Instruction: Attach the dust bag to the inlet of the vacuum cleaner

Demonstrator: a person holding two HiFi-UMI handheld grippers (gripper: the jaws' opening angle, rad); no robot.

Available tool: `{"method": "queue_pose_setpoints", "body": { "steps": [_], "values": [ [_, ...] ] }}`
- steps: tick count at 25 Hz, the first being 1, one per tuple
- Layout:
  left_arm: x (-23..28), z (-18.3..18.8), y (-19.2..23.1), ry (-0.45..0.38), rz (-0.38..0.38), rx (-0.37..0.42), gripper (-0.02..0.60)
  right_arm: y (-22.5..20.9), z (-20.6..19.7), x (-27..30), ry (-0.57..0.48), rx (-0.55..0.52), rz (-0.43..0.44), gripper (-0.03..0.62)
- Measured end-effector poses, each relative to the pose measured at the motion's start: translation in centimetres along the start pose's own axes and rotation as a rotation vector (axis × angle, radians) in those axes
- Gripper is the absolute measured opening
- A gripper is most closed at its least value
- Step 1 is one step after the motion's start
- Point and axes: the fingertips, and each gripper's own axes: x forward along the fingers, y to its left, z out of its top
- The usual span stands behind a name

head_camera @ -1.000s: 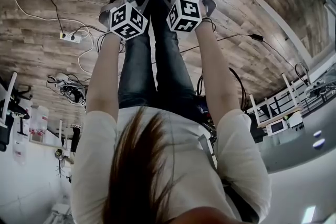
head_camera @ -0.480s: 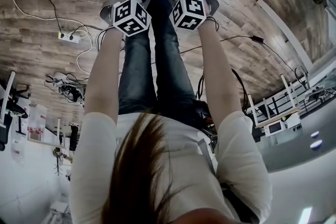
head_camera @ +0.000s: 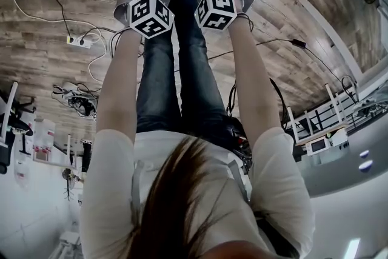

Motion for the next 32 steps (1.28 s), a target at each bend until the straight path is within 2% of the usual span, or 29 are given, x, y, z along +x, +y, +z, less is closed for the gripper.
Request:
{"method": "queue_pose_setpoints", "body": {
  "steps": [20,32],
  "values": [
    [0.5,0.7,2.2,0.007,0.008,0.037,0.048,-2.3,-0.1,0.2,0.011,-0.013,-0.007,0.034],
    [1.0,0.8,3.0,0.009,0.015,-0.021,0.054,-3.1,-0.3,0.5,0.022,0.016,0.018,0.037]
  ]
}}
